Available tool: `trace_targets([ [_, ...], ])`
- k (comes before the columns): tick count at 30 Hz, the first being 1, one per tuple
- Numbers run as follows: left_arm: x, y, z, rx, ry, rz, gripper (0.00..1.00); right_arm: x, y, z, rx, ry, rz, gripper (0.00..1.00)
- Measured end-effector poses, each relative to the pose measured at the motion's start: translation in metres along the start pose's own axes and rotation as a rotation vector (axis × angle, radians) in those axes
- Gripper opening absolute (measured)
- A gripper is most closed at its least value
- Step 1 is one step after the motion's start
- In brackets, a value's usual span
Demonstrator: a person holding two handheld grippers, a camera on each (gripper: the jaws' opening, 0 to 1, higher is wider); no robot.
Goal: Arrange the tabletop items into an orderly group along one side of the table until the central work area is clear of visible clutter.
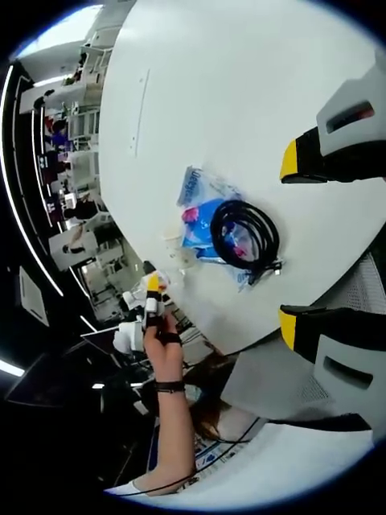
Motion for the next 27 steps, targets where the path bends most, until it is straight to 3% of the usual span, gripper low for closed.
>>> trace_targets([
  [9,0.000,-0.004,-0.015,0.006,-0.013,0.026,0.44,0.001,0.001,0.003,-0.018,0.005,0.007,0.63],
  [20,0.000,-0.028,-0.047,0.021,-0.006,0.031,0.44,0.005,0.003,0.012,-0.027,0.035,-0.001,0.63],
  [27,0.012,-0.041,-0.062,0.028,0.007,0.016,0.44,0.005,0.002,0.014,-0.034,0.047,-0.004,0.62],
])
Point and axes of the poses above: the point that each gripper's makers call its tool centre point, and the gripper's own axes: z roughly forward along the fingers, x roughly to its left, y roughly out of its top, the point moved 3 cm from there along -z, roughly backward along the fingers, and after that the axes turned 8 degrees about -z, right-handed, at the moved point
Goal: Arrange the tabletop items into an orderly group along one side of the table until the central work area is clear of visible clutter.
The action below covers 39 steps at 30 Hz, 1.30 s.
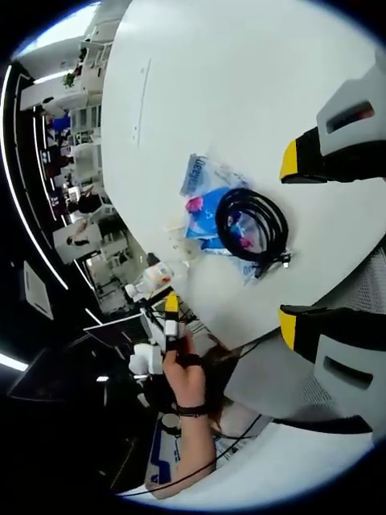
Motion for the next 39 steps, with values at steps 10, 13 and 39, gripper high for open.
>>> trace_targets([
  [10,-0.001,-0.041,-0.022,0.045,0.000,0.024,0.43,0.001,-0.002,0.000,0.000,0.012,-0.004,0.62],
  [13,-0.003,-0.050,-0.025,0.059,-0.006,0.038,0.43,0.000,-0.002,0.001,0.001,0.014,-0.007,0.62],
  [39,-0.031,-0.083,-0.032,0.143,-0.081,0.185,0.41,-0.002,-0.004,-0.001,-0.007,0.005,0.005,0.61],
])
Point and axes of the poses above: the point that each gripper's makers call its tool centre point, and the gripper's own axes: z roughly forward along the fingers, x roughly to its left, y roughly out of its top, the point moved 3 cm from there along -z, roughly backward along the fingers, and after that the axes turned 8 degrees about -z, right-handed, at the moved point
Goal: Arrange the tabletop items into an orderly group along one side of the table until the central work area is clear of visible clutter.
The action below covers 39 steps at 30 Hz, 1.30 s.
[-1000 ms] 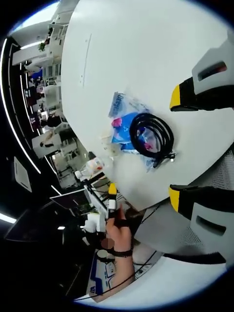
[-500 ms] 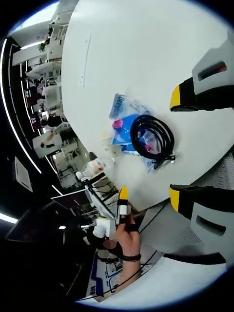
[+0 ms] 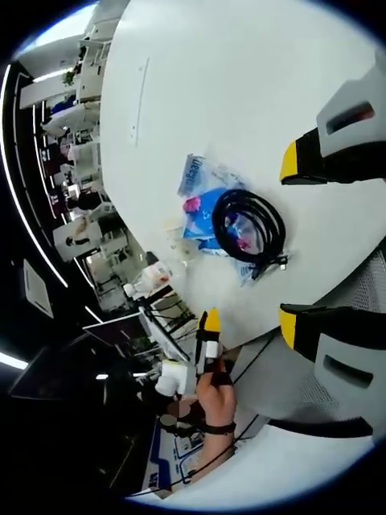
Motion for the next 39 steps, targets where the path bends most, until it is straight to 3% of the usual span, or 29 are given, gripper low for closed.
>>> trace_targets([
  [9,-0.017,0.021,0.010,0.005,-0.023,0.215,0.39,0.003,-0.005,-0.003,0.005,-0.003,0.005,0.61],
  [34,-0.035,0.058,0.049,-0.001,-0.072,0.370,0.36,0.000,-0.009,-0.010,0.025,-0.025,0.017,0.60],
  [39,-0.041,0.064,0.057,0.010,-0.080,0.441,0.36,0.001,-0.010,-0.010,0.029,-0.026,0.020,0.60],
])
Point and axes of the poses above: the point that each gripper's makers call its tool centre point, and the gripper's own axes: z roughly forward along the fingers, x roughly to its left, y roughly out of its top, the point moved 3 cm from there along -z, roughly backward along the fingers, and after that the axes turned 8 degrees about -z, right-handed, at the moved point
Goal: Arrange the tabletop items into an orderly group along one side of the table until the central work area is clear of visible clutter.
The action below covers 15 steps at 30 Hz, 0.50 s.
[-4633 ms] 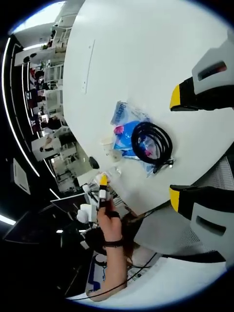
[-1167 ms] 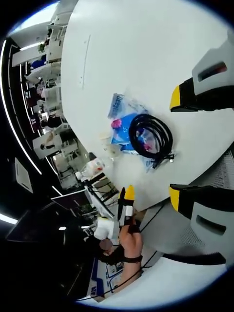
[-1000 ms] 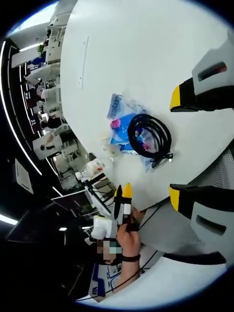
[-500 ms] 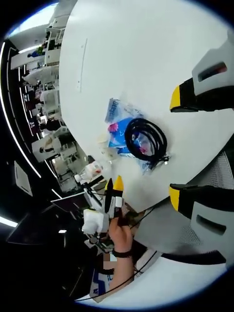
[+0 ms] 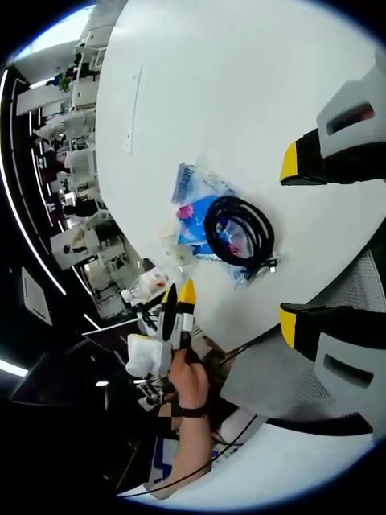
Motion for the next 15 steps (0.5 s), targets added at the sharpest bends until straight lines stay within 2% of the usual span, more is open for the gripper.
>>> trace_targets([
  [10,0.000,0.013,0.019,0.036,-0.016,0.189,0.36,-0.001,-0.003,-0.002,0.006,-0.009,0.013,0.60],
  [15,-0.003,0.015,0.028,0.073,-0.027,0.322,0.36,-0.001,-0.005,-0.004,0.008,-0.014,0.023,0.60],
])
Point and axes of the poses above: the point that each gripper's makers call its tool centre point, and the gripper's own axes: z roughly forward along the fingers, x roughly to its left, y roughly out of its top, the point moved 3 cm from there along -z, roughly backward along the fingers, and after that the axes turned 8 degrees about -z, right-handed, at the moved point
